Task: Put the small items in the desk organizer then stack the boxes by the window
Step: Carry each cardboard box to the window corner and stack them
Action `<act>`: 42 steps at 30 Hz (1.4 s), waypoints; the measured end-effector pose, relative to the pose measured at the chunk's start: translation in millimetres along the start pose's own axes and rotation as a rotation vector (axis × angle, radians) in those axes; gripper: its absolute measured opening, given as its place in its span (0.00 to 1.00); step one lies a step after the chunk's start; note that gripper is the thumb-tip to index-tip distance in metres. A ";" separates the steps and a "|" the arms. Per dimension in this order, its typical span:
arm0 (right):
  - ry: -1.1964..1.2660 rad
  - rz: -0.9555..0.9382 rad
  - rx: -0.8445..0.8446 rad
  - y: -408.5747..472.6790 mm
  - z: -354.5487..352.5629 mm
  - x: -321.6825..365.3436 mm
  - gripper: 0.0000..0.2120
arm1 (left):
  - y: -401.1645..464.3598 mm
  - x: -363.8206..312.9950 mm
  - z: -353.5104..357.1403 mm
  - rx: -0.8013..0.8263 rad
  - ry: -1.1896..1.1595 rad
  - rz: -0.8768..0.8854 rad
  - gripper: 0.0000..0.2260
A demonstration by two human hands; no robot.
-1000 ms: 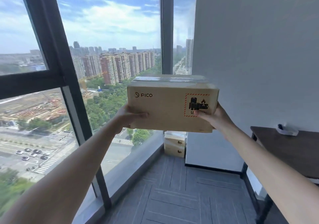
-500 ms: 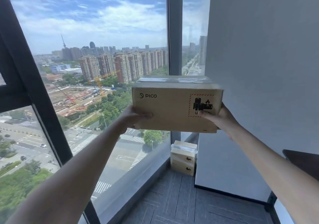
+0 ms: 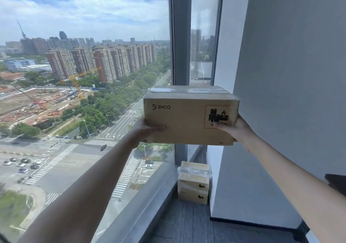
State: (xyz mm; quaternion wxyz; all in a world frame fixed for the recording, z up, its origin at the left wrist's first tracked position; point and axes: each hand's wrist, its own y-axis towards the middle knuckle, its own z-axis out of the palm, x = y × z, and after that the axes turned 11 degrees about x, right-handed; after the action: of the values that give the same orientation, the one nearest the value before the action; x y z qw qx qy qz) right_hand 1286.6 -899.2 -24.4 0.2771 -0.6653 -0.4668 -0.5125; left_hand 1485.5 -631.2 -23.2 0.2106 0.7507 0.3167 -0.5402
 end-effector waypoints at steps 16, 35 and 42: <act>0.069 0.136 -0.001 258.4 -24.7 -156.0 0.36 | 304.5 114.6 -9.2 0.174 -0.053 -0.137 0.36; 0.188 0.458 -0.023 434.5 -20.3 -364.7 0.29 | 547.1 293.3 50.7 0.308 -0.143 -0.328 0.33; 0.167 0.654 -0.008 466.5 4.9 -484.5 0.29 | 610.2 395.8 76.8 0.303 -0.051 -0.364 0.27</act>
State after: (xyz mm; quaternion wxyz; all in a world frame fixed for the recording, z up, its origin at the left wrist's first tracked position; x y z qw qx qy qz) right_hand 1692.0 -1249.9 -430.5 0.4616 -0.7367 -0.2024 -0.4509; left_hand 1947.8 -1017.3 -438.0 0.0026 0.6903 0.3565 -0.6296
